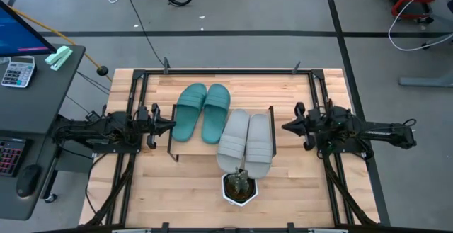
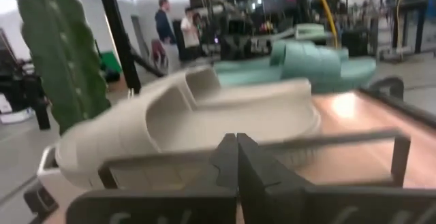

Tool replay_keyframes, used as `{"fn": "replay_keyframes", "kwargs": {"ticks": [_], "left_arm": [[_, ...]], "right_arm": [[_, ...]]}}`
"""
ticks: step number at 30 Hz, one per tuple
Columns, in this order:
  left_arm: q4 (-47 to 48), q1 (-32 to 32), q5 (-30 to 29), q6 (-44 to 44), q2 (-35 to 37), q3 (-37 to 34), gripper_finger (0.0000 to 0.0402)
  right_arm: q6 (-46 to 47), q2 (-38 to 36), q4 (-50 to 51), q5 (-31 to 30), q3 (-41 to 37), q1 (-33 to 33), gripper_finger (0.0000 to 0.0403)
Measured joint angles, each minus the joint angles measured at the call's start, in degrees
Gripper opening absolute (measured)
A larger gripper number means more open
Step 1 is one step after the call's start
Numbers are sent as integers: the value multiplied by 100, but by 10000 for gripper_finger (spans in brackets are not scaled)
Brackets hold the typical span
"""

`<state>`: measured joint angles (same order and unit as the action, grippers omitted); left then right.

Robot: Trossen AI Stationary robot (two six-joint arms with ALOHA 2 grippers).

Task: Pick and place slides into the shelf
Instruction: Return to Home Position

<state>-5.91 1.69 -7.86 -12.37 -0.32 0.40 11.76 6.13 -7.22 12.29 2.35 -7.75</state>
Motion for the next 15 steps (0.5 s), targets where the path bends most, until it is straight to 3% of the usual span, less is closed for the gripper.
{"fn": "replay_keyframes", "kwargs": {"ticks": [15], "left_arm": [[0,0,-1,-3,0,0,35]], "right_arm": [[-381,2,486,-452,0,2,0]]}}
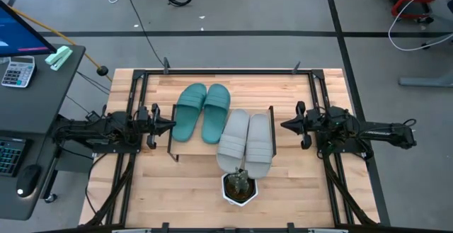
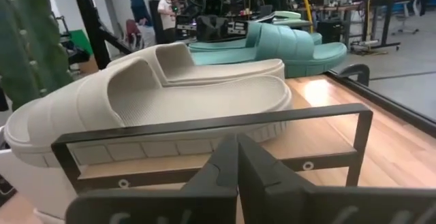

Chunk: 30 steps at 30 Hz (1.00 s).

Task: Pick and place slides into the shelf
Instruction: Return to Home Position

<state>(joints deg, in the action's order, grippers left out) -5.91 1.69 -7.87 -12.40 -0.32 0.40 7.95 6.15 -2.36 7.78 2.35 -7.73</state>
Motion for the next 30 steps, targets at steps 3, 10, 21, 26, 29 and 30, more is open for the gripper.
{"fn": "replay_keyframes", "kwargs": {"ticks": [3,10,21,26,29,30], "left_arm": [[-2,0,2,2,0,0,36],[0,0,1,2,0,0,24],[-2,0,-1,1,0,0,32],[-2,0,0,0,0,-2,36],[-2,1,2,4,0,-1,31],[-2,0,-1,0,0,0,29]], "right_arm": [[75,0,-1,-49,0,0,1],[44,0,188,-149,0,0,3],[-46,0,80,-142,0,2,2],[71,15,-264,16,0,4,4],[105,16,-332,32,-62,5,4],[177,14,-425,65,-140,10,3]]}}
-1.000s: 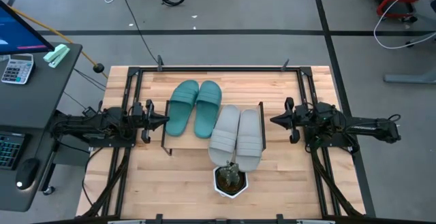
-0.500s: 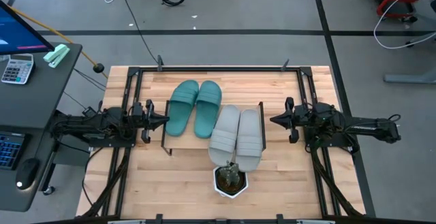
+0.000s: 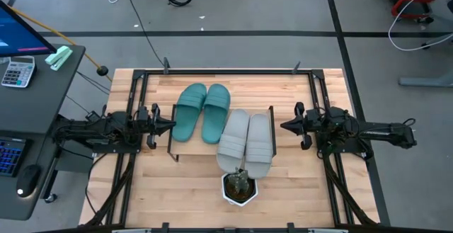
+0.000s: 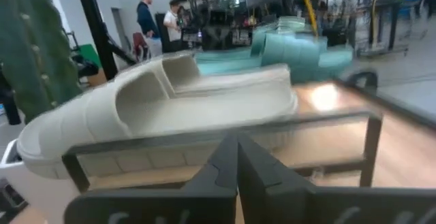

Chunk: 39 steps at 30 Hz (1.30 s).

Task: Pick and place slides into the shelf
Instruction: Return to Home Position

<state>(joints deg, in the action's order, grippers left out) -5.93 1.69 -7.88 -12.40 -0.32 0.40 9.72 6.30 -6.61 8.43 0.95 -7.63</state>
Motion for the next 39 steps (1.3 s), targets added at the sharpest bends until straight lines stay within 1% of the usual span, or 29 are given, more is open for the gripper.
{"fn": "replay_keyframes", "kwargs": {"ticks": [3,7,15,23,31,35,39], "left_arm": [[-1,0,0,4,0,-2,24],[-1,0,1,4,1,-2,19],[0,-1,2,0,2,-2,25],[-1,0,2,0,1,-2,36],[0,-1,2,1,0,-2,25],[0,0,2,3,1,-2,24],[0,0,2,4,0,-2,31]], "right_arm": [[121,43,14,-9,-35,123,2],[31,49,22,-345,-35,313,7],[74,49,186,-406,-35,599,6],[78,47,188,-403,-37,602,10],[58,45,191,-499,21,602,12],[-39,47,438,-499,22,600,12],[-123,47,538,-512,22,600,15]]}}
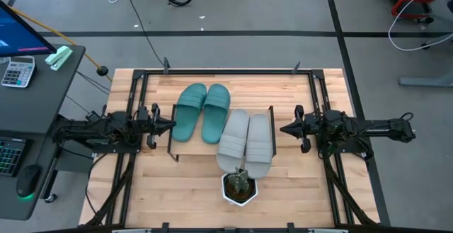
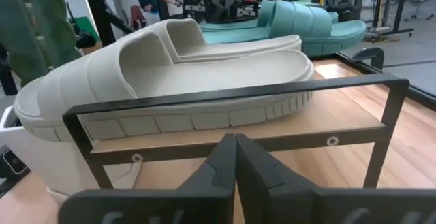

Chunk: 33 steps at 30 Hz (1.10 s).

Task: Pick and place slides into the shelf
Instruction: Return to Home Position

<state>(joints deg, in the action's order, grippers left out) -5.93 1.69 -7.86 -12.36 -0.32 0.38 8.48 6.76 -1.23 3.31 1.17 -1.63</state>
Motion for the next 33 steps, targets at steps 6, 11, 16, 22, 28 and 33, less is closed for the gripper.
{"fn": "replay_keyframes", "kwargs": {"ticks": [6,11,16,22,28,33], "left_arm": [[0,0,-1,-4,1,0,38],[1,-1,-1,-4,1,0,37],[0,0,0,-4,0,0,29],[1,-1,-1,0,2,0,24],[0,0,0,-2,0,0,27],[1,0,-1,-4,1,0,35]], "right_arm": [[-110,0,0,3,2,0,13],[-104,0,0,7,4,0,15],[-104,0,-2,9,4,0,16],[-102,0,-2,11,4,0,15],[-102,0,-2,13,7,0,16],[-100,0,-2,13,7,0,15]]}}
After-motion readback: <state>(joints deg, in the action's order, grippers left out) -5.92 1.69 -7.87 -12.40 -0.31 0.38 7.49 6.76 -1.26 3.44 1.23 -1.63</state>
